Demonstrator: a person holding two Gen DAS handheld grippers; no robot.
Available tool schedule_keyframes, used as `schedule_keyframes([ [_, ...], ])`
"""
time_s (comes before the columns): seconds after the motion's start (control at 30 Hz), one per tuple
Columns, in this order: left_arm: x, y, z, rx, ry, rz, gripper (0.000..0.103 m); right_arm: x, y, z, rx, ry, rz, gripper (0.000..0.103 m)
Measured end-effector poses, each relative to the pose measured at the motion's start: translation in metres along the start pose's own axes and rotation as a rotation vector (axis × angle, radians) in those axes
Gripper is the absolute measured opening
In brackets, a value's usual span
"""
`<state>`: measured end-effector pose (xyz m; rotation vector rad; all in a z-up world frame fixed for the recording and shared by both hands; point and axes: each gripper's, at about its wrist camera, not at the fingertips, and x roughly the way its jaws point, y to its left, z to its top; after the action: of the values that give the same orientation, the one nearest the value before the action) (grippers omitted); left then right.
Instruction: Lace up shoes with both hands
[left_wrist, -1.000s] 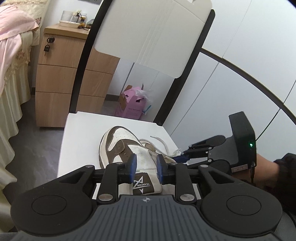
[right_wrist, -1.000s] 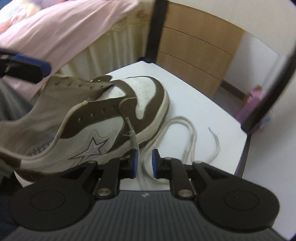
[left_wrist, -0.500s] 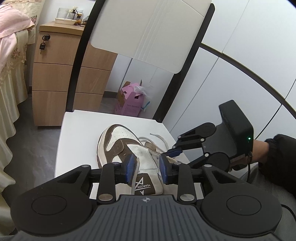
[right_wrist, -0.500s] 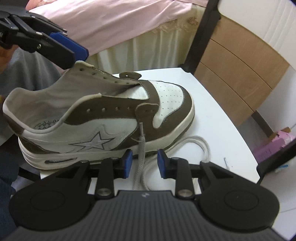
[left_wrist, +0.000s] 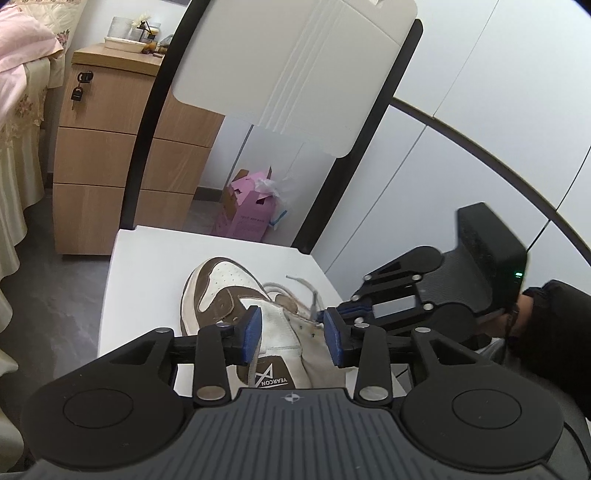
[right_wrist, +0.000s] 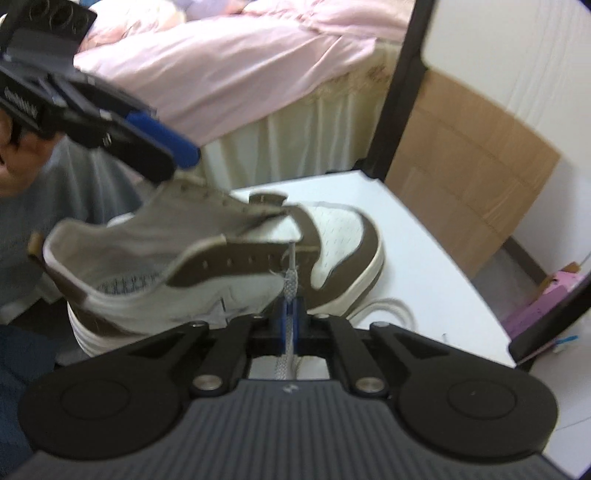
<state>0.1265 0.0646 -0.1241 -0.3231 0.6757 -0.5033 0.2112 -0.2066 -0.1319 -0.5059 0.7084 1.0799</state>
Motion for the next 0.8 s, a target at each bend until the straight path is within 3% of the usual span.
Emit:
schedule_keyframes([
  [0.23,-0.004,-0.001,0.001,-0.012,-0.034,-0.027,0.041,-0.023,0.022,0.013,0.088,-0.068,-0.1,0.004],
  [0.5,-0.005,-0.011,0.002,0.014,-0.076,-0.079,0.041,-0.02,0.048,0.024,-0.046,-0.07,-0.115,0.004],
  [0.8,0.004,-0.007,0.005,-0.051,-0.085,-0.134,0.039,-0.027,0.056,0.02,-0.107,-0.081,-0.129,0.004],
])
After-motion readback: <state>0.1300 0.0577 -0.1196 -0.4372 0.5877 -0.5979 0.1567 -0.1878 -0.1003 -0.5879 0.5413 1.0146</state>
